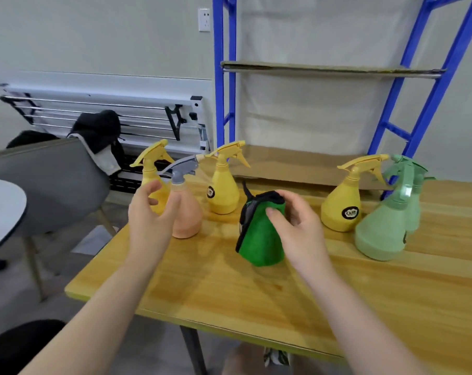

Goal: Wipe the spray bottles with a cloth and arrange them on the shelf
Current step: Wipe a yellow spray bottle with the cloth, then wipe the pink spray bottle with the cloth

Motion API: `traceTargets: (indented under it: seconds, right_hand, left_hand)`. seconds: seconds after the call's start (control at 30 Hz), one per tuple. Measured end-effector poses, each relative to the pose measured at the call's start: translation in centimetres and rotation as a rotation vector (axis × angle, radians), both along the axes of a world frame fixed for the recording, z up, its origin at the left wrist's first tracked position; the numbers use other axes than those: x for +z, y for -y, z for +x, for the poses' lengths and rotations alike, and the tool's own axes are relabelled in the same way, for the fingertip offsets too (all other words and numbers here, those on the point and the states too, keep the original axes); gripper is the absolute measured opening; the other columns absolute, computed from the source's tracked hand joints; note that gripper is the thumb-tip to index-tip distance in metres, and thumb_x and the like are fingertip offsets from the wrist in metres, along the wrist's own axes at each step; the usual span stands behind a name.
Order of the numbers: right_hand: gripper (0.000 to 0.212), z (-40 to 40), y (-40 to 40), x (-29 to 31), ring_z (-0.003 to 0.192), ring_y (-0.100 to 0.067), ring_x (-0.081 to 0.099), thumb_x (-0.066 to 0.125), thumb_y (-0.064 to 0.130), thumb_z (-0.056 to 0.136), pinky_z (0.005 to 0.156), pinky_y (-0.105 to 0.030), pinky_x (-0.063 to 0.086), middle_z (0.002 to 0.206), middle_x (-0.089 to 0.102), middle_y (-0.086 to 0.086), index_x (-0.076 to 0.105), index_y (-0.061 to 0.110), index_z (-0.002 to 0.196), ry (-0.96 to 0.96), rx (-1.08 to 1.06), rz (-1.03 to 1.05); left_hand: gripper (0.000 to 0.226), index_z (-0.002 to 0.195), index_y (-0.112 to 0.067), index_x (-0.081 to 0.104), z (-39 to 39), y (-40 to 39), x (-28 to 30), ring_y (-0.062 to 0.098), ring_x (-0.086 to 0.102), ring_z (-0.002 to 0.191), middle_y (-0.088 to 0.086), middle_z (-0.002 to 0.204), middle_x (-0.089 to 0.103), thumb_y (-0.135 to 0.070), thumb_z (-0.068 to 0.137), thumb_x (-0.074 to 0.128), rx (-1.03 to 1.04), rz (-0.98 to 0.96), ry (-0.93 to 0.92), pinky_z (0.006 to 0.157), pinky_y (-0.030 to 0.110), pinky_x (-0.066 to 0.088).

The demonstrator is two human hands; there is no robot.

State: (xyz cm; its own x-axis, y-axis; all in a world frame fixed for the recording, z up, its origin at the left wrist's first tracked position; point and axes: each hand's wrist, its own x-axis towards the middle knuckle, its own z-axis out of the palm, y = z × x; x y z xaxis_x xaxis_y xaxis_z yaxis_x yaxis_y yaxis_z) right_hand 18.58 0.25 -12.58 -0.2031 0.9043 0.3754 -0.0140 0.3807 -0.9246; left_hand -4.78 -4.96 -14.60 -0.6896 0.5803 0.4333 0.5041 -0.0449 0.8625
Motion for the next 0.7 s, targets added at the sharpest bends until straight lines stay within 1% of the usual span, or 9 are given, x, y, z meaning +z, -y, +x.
traceTargets:
  seconds: [0.1,0.17,0.23,0.3,0.37,0.47,0.53,0.6,0.7]
  right_hand:
    - [0.033,-0.2,0.0,-0.4,0.101,0.000,0.064,0.062,0.006,0.093,0.091,-0.022,0.051,0.110,0.069,0.012,0.060,0.035,0.108,-0.058,-0.009,-0.018]
    - [0.032,0.0,-0.2,-0.5,0.100,0.003,0.064,0.061,0.007,0.095,0.089,-0.020,0.052,0.109,0.069,0.013,0.060,0.035,0.110,-0.046,-0.005,-0.024]
    - [0.032,0.5,-0.7,-0.7,0.101,0.004,0.063,0.060,0.008,0.095,0.089,-0.019,0.051,0.110,0.068,0.015,0.060,0.036,0.110,-0.025,-0.003,-0.025]
    - [0.032,1.1,-1.3,-1.0,0.101,0.005,0.063,0.060,0.008,0.095,0.090,-0.020,0.051,0.111,0.068,0.014,0.059,0.036,0.110,-0.010,-0.009,-0.027]
    - [0.030,1.8,-2.1,-1.1,0.100,0.005,0.063,0.060,0.009,0.095,0.087,-0.019,0.051,0.110,0.068,0.014,0.057,0.036,0.108,-0.008,-0.018,-0.040]
    - [0.025,2.6,-3.3,-1.0,0.095,0.004,0.065,0.060,0.007,0.095,0.083,-0.018,0.054,0.106,0.069,0.009,0.057,0.030,0.104,-0.042,-0.011,-0.054]
    - [0.025,2.9,-4.0,-0.7,0.095,0.004,0.065,0.060,0.005,0.094,0.083,-0.017,0.052,0.104,0.069,0.010,0.059,0.028,0.105,-0.036,-0.018,-0.019]
    - [0.027,3.3,-5.1,-0.4,0.099,0.004,0.064,0.059,0.005,0.095,0.084,-0.014,0.050,0.105,0.069,0.012,0.060,0.029,0.107,-0.031,-0.035,0.032]
    - [0.024,3.7,-7.1,0.0,0.103,-0.001,0.065,0.055,0.006,0.098,0.086,-0.015,0.049,0.108,0.070,0.009,0.064,0.024,0.111,-0.073,-0.078,0.080]
  left_hand:
    - [0.049,0.136,-0.020,0.051,-0.2,-2.0,1.1,0.011,0.052,0.106,-0.013,0.126,0.055,-0.042,0.093,0.061,-0.043,-0.077,0.059,0.083,0.027,0.039]
    - [0.045,0.131,-0.016,0.055,-0.2,-3.1,1.5,0.014,0.053,0.103,-0.006,0.118,0.059,-0.040,0.094,0.060,-0.033,-0.077,0.115,0.082,0.028,0.038]
    - [0.036,0.122,-0.014,0.061,-0.3,-3.7,1.6,0.018,0.053,0.094,-0.002,0.104,0.063,-0.037,0.094,0.061,-0.008,-0.047,0.089,0.076,0.027,0.038]
    - [0.026,0.112,-0.016,0.064,0.0,-3.9,1.6,0.017,0.050,0.084,-0.010,0.084,0.057,-0.034,0.094,0.061,-0.012,-0.010,0.046,0.066,0.025,0.037]
    - [0.015,0.104,-0.022,0.064,0.5,-4.0,1.7,0.014,0.047,0.079,-0.015,0.077,0.052,-0.033,0.094,0.062,-0.047,0.018,0.013,0.062,0.022,0.036]
    - [0.005,0.090,-0.028,0.064,2.1,-4.6,2.4,0.010,0.048,0.079,-0.015,0.077,0.056,-0.032,0.093,0.063,-0.170,0.102,0.016,0.067,0.025,0.037]
    - [0.011,0.083,-0.030,0.063,3.6,-5.2,3.1,0.008,0.051,0.076,-0.015,0.076,0.058,-0.030,0.093,0.063,-0.286,0.157,0.077,0.067,0.025,0.040]
    - [0.005,0.089,-0.029,0.067,5.4,-6.8,3.6,0.013,0.060,0.083,-0.011,0.085,0.066,-0.031,0.092,0.064,-0.393,0.173,0.171,0.073,0.029,0.048]
    - [0.024,0.099,-0.023,0.068,7.9,-9.5,3.6,0.018,0.064,0.095,-0.001,0.098,0.070,-0.041,0.084,0.067,-0.499,0.153,0.257,0.087,0.041,0.051]
